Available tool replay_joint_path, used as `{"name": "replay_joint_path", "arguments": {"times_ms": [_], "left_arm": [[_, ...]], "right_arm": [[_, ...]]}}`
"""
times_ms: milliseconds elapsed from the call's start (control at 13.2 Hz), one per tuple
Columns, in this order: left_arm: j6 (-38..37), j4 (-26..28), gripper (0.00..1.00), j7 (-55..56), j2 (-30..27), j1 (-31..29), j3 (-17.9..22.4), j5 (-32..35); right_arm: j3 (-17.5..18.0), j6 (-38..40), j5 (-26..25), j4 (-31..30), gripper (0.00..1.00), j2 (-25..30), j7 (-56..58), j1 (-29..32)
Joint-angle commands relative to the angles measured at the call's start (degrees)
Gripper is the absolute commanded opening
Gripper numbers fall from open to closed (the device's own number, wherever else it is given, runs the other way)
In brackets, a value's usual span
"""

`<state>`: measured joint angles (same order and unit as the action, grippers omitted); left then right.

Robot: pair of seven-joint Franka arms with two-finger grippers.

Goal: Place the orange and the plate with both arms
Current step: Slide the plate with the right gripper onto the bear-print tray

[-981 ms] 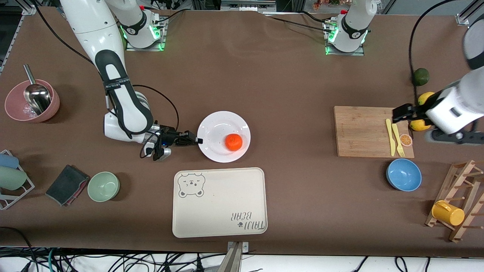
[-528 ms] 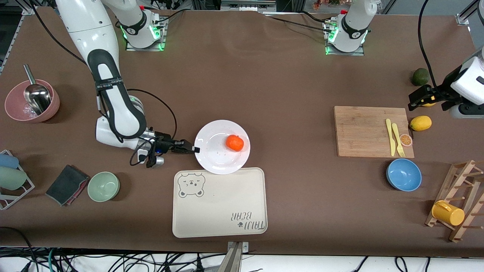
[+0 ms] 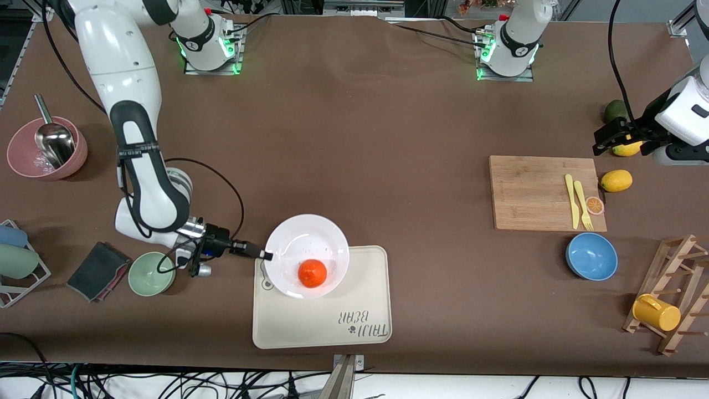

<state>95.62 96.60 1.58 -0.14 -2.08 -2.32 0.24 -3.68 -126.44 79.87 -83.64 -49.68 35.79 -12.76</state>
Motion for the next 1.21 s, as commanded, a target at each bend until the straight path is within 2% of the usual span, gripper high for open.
{"name": "replay_joint_path", "arguments": {"times_ms": [0,302,453,528,604,755,906,981,1132], "left_arm": [[-0.26,0.26,1.00,-0.35,-0.30,0.33,0.48,-1.03],[-0.35,-0.09,1.00,-0.26,-0.21,0.41,0.30,-1.03],[-0.35,-0.27,1.00,-0.26,-0.12,0.50,0.30,-1.03],[-0.35,-0.27,1.00,-0.26,-0.12,0.50,0.30,-1.03],[-0.35,-0.27,1.00,-0.26,-0.12,0.50,0.30,-1.03],[-0.35,-0.27,1.00,-0.26,-0.21,0.50,0.30,-1.03],[-0.35,-0.27,1.00,-0.26,-0.21,0.50,0.30,-1.03],[-0.35,-0.27,1.00,-0.26,-0.21,0.50,0.30,-1.03],[-0.35,-0.18,1.00,-0.26,-0.21,0.50,0.21,-1.03]], "right_arm": [[0.43,-0.65,1.26,10.93,0.00,-8.22,-1.33,0.72],[0.52,-3.20,2.05,16.31,0.00,-13.42,-1.33,0.72],[0.52,-3.20,2.13,16.49,0.00,-13.61,-1.42,0.64],[0.52,-3.20,2.13,16.58,0.36,-13.61,-1.42,0.72],[0.43,-3.63,2.13,16.58,0.98,-13.34,-1.16,0.72],[-0.09,-3.81,1.61,17.19,1.00,-12.64,-0.28,1.07],[-3.15,-3.47,0.30,17.20,1.00,-11.85,0.59,0.38],[-4.39,-2.68,-3.02,17.20,1.00,-10.19,0.60,0.11],[-4.67,0.21,-17.30,16.76,1.00,-6.24,-0.01,0.46]]}}
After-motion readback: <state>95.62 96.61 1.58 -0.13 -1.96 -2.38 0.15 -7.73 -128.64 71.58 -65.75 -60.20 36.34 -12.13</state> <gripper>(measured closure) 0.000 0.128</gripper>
